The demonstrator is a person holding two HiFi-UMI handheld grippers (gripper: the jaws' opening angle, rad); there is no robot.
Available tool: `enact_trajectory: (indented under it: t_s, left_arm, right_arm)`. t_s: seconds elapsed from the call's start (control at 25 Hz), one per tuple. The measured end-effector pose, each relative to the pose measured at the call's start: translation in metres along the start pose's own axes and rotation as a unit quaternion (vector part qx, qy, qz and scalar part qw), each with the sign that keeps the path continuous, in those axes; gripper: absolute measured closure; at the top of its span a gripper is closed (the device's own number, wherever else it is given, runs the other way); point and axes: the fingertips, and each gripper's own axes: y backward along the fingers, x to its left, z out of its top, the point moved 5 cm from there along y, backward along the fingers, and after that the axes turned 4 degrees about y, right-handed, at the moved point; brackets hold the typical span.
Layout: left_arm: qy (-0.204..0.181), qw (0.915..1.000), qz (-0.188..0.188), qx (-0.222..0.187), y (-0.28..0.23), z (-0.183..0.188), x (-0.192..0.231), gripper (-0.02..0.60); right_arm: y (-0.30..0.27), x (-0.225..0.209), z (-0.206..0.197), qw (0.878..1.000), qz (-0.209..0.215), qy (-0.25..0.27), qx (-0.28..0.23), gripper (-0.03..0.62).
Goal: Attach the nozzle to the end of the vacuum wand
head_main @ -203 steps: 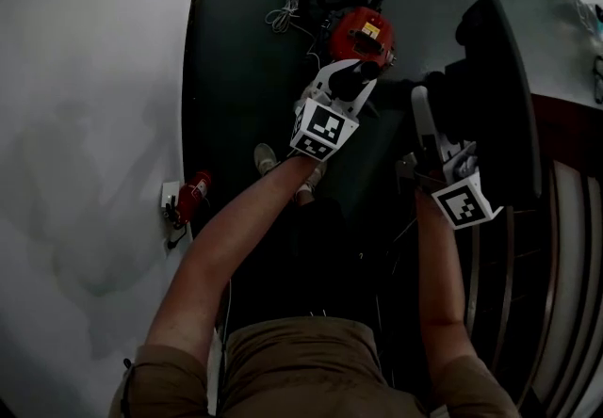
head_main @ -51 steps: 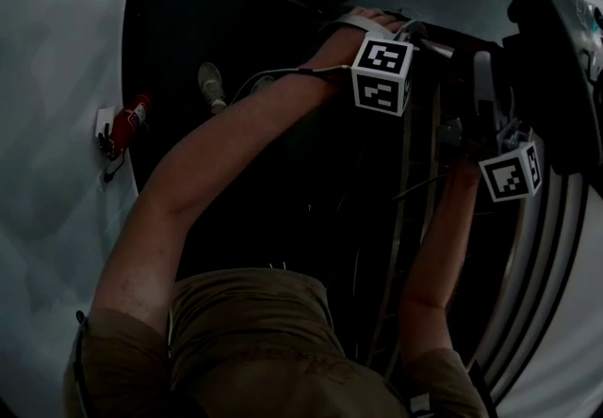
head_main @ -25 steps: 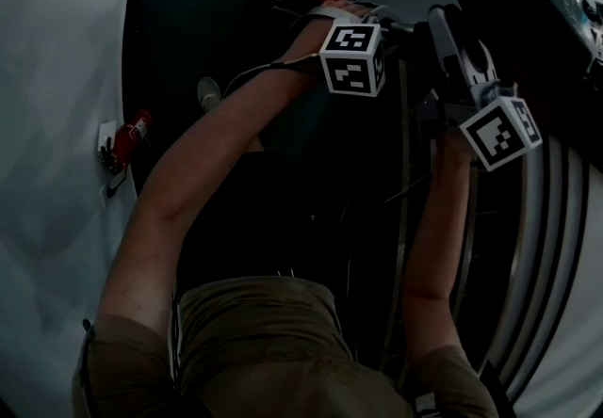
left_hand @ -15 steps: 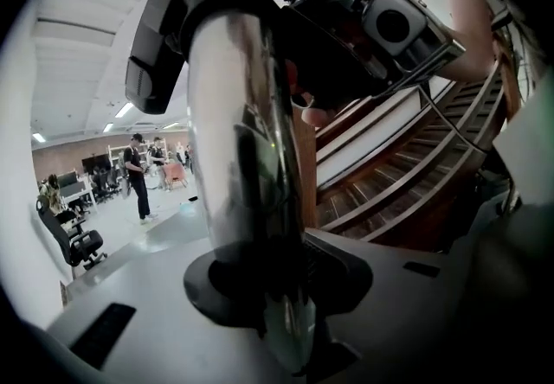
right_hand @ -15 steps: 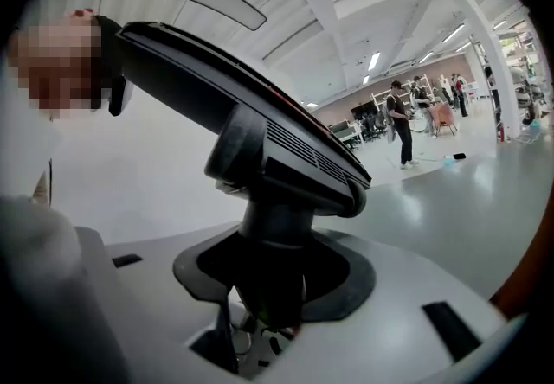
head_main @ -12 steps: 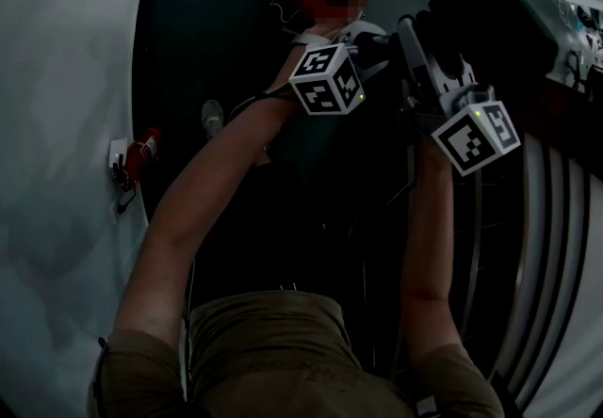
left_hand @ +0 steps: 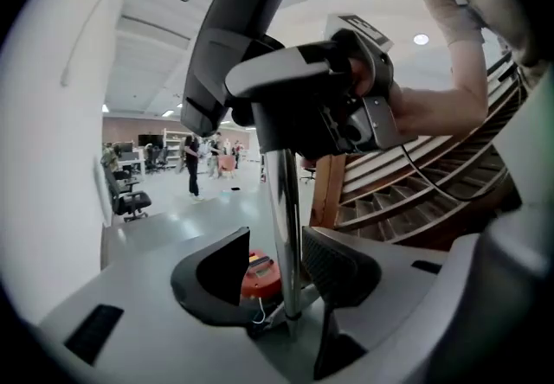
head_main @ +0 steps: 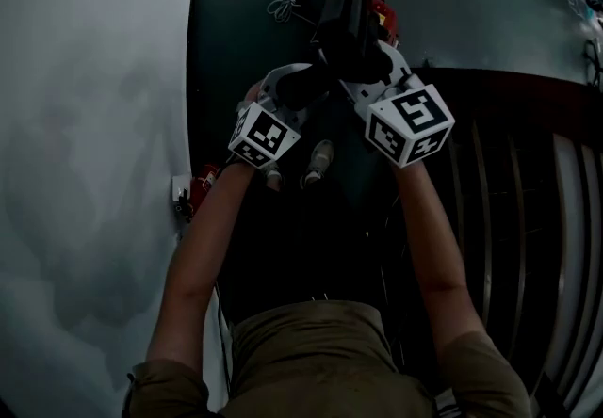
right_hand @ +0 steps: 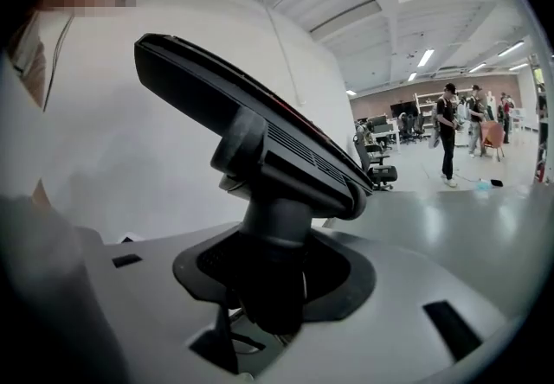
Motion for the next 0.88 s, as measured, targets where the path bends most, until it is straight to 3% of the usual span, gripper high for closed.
enact_trajectory:
  t_s: [0.16,0.32,0.52,0.68,0.88]
  left_arm:
    - [0.079,0.9935,0.080,-0.020,0.089,-0.052,0.052,0.402]
    - [0.151,0.9761,0.154,-0.026,0.149,-0.079,0.062,0.402]
    - [0.236,0.9378,0.248,-0.061,0.254,-0.149,0.106,0.402]
    - [0.275,0.9065,0.311,-0.078,0.315,-0.182,0.131,0.402]
    - [0.308,0.8789,0.357,-0.072,0.346,-0.200,0.142,0.403]
  right_arm:
    - [-0.086,0.064,-0.019,0.999,0.013,0.033,0.029,0.413]
    - [-0.130,0.097,-0.035,0.996,0.043,0.047,0.057,0.413]
    - [-0.258,0.184,-0.099,0.983,0.090,0.098,0.126,0.413]
    - [-0.332,0.248,-0.144,0.967,0.119,0.121,0.188,0.413]
    - [-0.394,0.291,-0.202,0.948,0.137,0.144,0.249,0.413]
